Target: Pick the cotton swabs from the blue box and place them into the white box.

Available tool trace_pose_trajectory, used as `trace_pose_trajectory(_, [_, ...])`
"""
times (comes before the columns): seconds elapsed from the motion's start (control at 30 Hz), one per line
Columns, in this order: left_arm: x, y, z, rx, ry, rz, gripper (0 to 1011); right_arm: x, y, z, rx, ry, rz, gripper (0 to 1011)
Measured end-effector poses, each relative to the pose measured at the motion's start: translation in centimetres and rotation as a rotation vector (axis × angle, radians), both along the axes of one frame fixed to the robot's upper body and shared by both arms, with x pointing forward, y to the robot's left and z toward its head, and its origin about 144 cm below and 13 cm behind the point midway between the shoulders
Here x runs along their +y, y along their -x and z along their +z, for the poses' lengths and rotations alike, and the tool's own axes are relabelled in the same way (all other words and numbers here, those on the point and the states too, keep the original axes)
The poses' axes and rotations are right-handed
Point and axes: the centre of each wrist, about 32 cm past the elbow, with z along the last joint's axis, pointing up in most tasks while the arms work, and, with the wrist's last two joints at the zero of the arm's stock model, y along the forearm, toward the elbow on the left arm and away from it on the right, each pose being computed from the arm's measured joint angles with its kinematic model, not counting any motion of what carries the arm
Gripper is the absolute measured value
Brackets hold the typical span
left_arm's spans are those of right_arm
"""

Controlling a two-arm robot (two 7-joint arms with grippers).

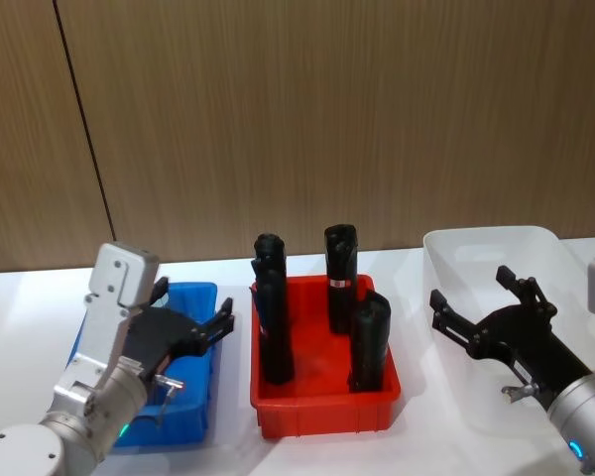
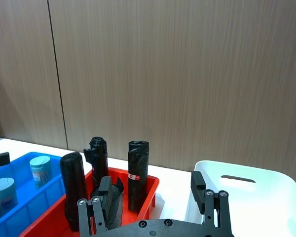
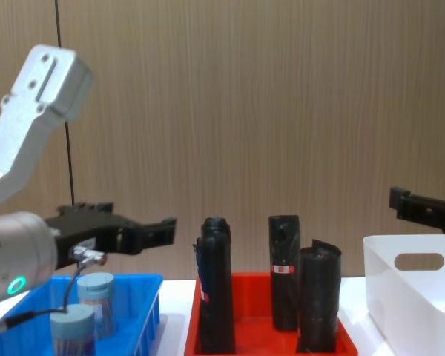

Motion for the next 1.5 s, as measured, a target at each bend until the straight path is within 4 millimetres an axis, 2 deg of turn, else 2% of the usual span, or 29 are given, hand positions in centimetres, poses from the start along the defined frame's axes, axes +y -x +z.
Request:
trace_pose_trajectory(0.8, [2.8, -1.3, -1.9, 0.254, 0.081, 0.212, 1004, 0.0, 0.0, 0.0, 0.000, 0.000, 0.000, 1002])
trace_pose_trajectory(1.5, [3.2, -3.0, -2.7, 0.394, 0.107, 0.269, 1004, 0.0, 0.0, 0.0, 0.000, 0.000, 0.000, 1002])
